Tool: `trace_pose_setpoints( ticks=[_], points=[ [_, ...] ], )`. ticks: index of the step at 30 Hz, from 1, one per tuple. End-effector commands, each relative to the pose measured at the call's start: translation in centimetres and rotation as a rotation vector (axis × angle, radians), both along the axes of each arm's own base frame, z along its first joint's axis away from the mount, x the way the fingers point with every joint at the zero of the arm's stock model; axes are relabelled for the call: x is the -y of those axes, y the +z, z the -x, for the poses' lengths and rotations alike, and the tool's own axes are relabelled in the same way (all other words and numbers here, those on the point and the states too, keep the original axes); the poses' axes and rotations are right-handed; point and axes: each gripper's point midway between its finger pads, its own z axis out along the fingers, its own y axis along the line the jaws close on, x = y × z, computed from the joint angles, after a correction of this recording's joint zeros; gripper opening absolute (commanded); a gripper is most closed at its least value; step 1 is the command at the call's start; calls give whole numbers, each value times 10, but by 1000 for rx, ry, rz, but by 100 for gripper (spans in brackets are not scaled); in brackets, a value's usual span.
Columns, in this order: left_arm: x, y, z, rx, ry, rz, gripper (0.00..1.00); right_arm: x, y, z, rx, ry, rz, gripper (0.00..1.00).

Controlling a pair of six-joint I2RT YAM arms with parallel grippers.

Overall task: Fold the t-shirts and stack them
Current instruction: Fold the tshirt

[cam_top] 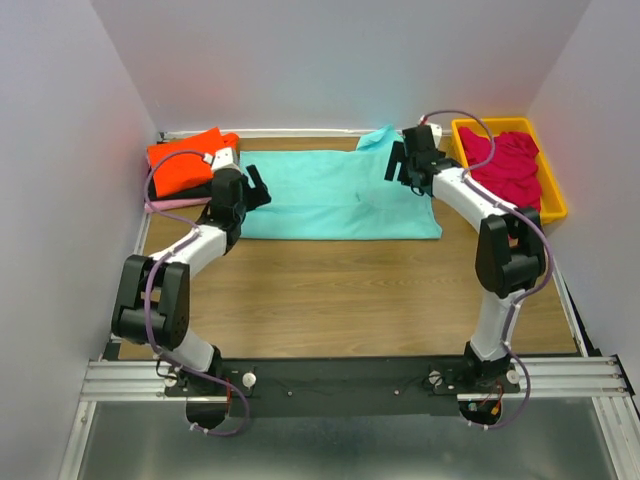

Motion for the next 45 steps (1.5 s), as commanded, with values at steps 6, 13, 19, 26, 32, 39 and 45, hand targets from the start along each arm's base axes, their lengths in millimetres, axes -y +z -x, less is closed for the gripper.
trace_pose_setpoints(
  ticks=[6,13,19,26,32,39,45],
  points=[
    [70,-38,1,-17,-264,114,86,-56,-44,38,-90,245,-238,95],
    [72,-80,9,-102,-274,115,86,-54,-80,63,-179,235,-257,95],
    [73,-82,18,-108,-258,103,85,-45,-110,98,-273,177,-282,95],
    [77,-88,31,-122,-247,106,85,-32,-126,131,-333,137,-270,95],
    [81,-94,43,-130,-223,82,85,-17,-123,148,-329,104,-231,96],
    [89,-102,65,-146,-192,80,85,-13,-119,167,-333,104,-240,96],
    [92,-107,89,-154,-170,81,86,-8,-110,180,-313,100,-249,96]
  ],
)
